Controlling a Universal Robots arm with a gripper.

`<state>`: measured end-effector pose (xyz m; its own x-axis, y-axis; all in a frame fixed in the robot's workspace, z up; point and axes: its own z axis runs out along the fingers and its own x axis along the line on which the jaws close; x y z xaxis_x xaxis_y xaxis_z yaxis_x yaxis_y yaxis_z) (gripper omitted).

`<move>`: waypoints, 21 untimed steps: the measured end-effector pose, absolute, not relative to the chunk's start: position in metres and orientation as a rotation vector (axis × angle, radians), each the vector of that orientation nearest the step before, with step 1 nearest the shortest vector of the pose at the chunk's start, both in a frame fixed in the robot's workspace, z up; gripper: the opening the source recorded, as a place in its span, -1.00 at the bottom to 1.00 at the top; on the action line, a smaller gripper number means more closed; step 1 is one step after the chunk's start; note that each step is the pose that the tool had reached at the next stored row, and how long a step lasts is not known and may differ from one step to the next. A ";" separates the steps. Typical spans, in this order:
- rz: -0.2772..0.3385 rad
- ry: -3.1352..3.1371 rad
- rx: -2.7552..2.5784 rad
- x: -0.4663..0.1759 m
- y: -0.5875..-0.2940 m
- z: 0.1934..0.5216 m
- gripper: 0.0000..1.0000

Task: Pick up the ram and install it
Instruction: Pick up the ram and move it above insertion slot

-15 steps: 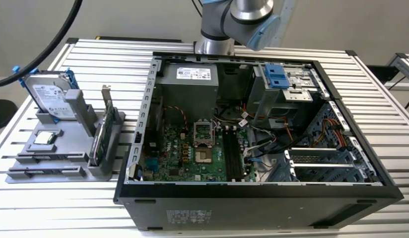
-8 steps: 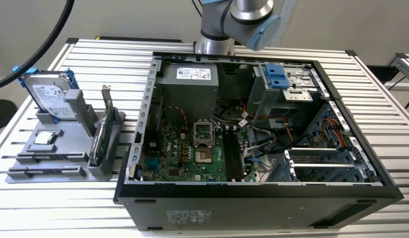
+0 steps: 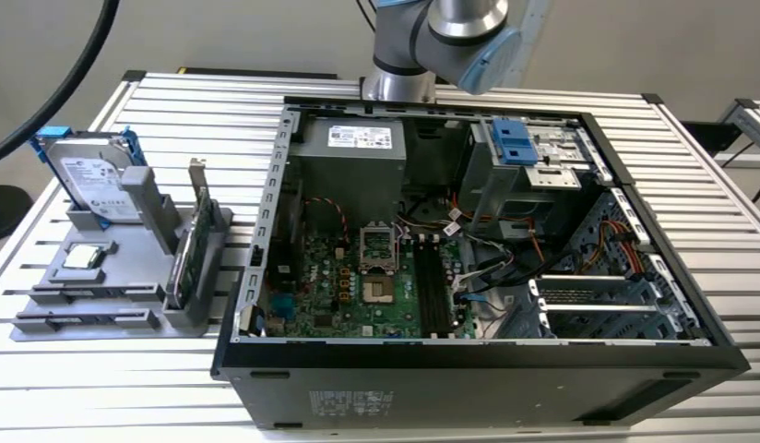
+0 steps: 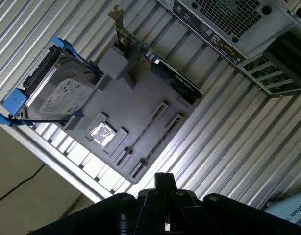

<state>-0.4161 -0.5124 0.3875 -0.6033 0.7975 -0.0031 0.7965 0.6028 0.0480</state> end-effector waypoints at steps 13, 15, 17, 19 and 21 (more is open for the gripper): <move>0.062 2.665 1.609 -0.416 -0.512 0.387 -1.00; 0.061 2.648 1.636 -0.416 -0.512 0.387 -1.00; 0.061 2.631 1.664 -0.416 -0.512 0.387 -1.00; 0.060 2.613 1.691 -0.416 -0.512 0.387 -1.00; 0.060 2.595 1.717 -0.416 -0.512 0.387 -1.00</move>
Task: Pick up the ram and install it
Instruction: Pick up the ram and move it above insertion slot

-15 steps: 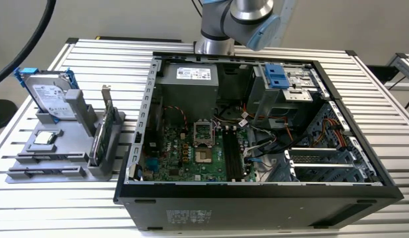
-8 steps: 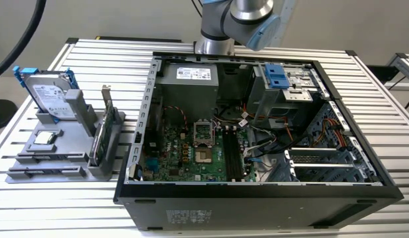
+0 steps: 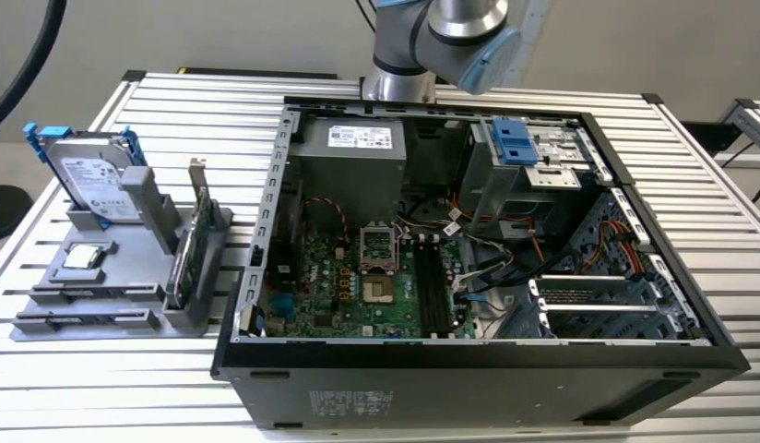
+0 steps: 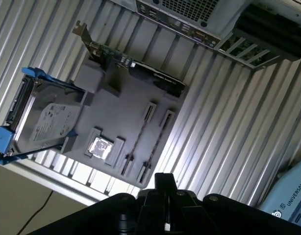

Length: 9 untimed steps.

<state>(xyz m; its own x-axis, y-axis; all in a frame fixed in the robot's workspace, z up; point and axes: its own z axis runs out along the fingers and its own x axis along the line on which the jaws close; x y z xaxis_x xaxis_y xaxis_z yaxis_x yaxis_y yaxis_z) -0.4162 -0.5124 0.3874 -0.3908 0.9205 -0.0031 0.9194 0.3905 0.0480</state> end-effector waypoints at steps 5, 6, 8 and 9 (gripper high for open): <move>0.058 2.541 1.795 -0.416 -0.512 0.387 -1.00; 0.058 2.527 1.814 -0.416 -0.512 0.387 -1.00; 0.057 2.500 1.850 -0.416 -0.512 0.387 -1.00; 0.057 2.487 1.867 -0.416 -0.512 0.387 -1.00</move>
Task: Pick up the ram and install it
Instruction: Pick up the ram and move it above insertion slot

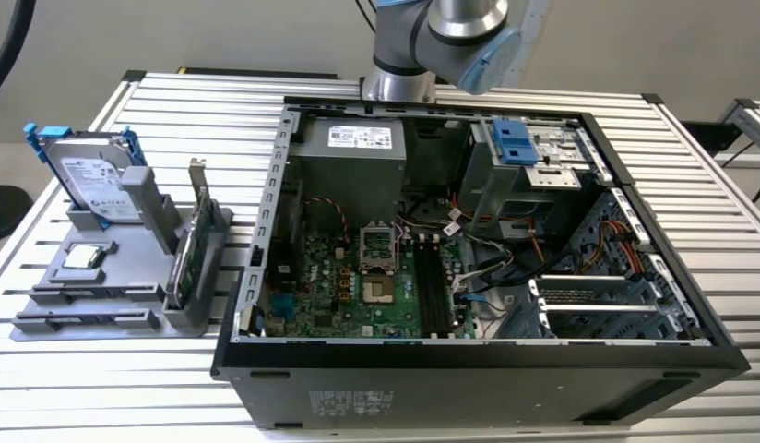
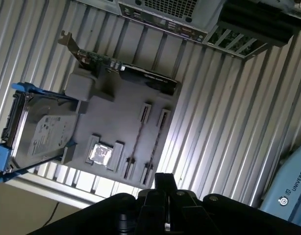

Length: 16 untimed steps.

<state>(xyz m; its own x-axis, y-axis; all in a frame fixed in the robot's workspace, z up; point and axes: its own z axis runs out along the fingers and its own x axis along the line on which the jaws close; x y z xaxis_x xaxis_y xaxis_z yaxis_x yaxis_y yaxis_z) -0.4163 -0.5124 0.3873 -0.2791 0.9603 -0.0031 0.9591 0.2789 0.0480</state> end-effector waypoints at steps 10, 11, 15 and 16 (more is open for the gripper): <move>0.053 2.352 2.031 -0.416 -0.512 0.387 -1.00; 0.053 2.336 2.048 -0.416 -0.512 0.387 -1.00; 0.051 2.243 2.149 -0.416 -0.512 0.387 -1.00; 0.050 2.227 2.164 -0.416 -0.512 0.387 -1.00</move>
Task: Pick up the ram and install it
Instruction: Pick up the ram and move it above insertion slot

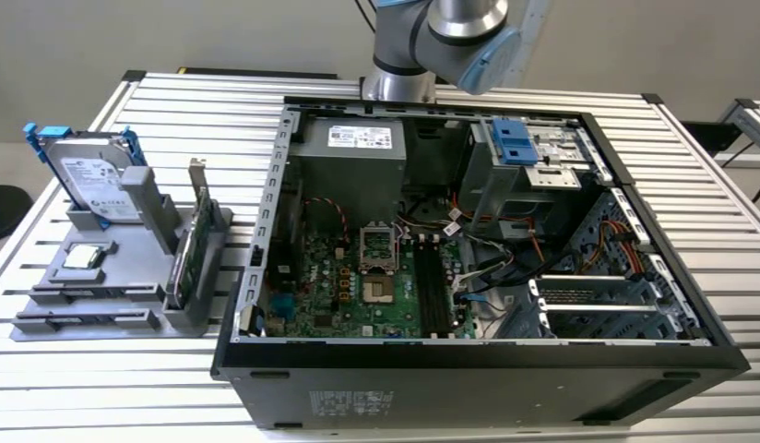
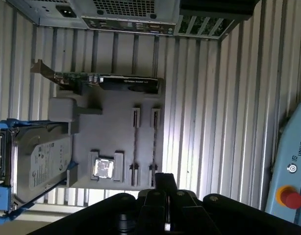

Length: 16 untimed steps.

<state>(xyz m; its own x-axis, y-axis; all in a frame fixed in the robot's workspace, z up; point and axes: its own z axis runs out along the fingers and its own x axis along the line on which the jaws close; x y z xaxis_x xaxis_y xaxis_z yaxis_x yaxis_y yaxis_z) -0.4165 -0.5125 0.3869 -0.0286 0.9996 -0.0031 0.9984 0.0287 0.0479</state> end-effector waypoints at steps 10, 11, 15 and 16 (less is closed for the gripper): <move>0.046 2.069 2.313 -0.417 -0.512 0.387 -1.00; 0.046 2.054 2.327 -0.417 -0.512 0.387 -1.00; 0.044 1.993 2.377 -0.417 -0.512 0.387 -1.00; 0.044 1.979 2.389 -0.417 -0.512 0.387 -1.00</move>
<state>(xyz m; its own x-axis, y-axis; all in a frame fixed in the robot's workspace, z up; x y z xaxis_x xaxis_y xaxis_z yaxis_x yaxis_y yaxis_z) -0.4168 -0.5124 0.3866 0.1864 0.9825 -0.0031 0.9814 -0.1860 0.0479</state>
